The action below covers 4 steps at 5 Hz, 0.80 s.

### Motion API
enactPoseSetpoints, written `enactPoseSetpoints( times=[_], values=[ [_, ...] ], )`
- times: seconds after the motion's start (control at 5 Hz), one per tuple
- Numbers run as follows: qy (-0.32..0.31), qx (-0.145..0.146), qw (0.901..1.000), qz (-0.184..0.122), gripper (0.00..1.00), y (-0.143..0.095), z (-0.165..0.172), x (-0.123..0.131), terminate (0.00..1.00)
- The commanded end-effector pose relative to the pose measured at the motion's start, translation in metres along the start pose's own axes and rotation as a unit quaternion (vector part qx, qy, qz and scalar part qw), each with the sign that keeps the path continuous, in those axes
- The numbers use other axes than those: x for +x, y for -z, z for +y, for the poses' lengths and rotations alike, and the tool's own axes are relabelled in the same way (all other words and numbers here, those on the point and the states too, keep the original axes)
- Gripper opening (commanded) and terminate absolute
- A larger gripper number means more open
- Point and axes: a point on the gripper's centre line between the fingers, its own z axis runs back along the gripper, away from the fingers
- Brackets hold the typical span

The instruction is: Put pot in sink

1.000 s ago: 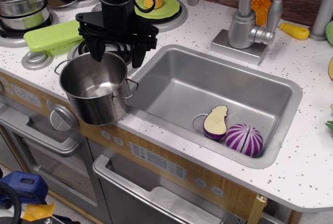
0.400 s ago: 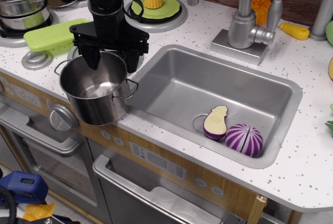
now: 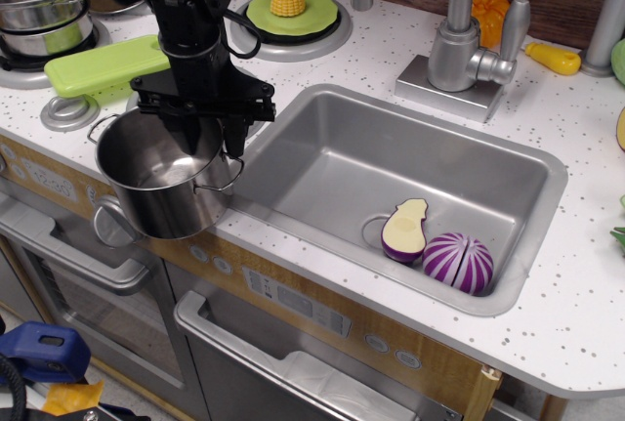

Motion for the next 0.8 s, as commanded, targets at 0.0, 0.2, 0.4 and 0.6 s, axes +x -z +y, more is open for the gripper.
enactPoseSetpoints(
  times=[0.0, 0.2, 0.4, 0.6],
  values=[
    [0.006, -0.022, 0.9997, -0.008, 0.00, -0.001, -0.010, 0.007, 0.00],
    [0.029, -0.020, 0.9993, -0.010, 0.00, -0.010, -0.021, 0.011, 0.00],
    [0.062, -0.020, 0.9977, -0.017, 0.00, -0.022, -0.038, 0.008, 0.00],
    [0.084, -0.012, 0.9959, -0.032, 0.00, -0.032, -0.060, 0.015, 0.00]
  ],
)
